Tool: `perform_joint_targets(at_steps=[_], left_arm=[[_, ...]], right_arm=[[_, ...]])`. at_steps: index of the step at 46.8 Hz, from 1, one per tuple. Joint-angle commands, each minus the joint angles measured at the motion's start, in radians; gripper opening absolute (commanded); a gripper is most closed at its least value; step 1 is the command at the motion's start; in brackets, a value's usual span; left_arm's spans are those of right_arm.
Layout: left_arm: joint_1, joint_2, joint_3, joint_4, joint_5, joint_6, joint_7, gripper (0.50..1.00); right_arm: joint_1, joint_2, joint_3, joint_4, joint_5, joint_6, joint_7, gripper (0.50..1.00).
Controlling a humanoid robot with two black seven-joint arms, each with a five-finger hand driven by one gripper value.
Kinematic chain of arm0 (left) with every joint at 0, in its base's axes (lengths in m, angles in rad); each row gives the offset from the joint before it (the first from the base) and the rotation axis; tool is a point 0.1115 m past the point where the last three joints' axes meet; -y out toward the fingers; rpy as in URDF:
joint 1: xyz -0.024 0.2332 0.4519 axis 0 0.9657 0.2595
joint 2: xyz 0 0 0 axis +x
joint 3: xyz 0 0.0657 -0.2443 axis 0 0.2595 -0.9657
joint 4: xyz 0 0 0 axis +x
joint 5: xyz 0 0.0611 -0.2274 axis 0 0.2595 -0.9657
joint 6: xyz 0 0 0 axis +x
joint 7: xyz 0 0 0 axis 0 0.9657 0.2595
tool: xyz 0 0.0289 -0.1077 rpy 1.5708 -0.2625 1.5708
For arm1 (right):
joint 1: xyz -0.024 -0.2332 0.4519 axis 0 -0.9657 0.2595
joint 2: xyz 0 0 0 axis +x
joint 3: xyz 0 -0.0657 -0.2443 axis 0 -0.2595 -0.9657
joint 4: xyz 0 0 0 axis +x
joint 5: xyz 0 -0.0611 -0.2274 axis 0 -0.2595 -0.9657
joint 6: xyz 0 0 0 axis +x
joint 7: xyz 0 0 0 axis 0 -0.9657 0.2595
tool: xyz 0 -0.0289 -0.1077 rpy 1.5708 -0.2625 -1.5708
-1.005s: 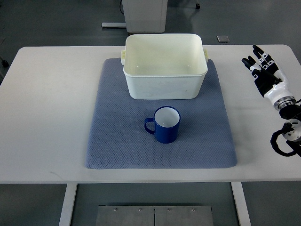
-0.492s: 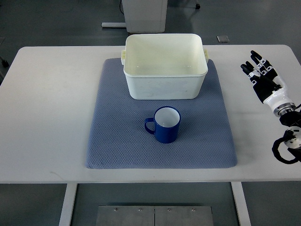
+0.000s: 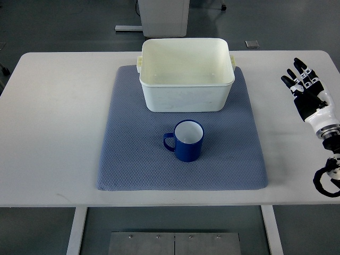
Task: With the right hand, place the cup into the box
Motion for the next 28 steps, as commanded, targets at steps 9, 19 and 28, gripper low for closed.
perform_joint_targets(at_steps=[9, 19, 28], left_arm=[[0.0, 0.0, 0.0, 0.0, 0.0, 0.0, 0.0, 1.0], [0.0, 0.0, 0.0, 0.0, 0.0, 0.0, 0.0, 1.0], [0.0, 0.0, 0.0, 0.0, 0.0, 0.0, 0.0, 1.0]], right_arm=[[-0.042, -0.058, 0.005, 0.073, 0.0, 0.0, 0.012, 1.0], [-0.062, -0.073, 0.003, 0.104, 0.006, 0.002, 0.012, 1.0], [-0.064, -0.085, 0.006, 0.127, 0.052, 0.025, 0.007, 1.0]])
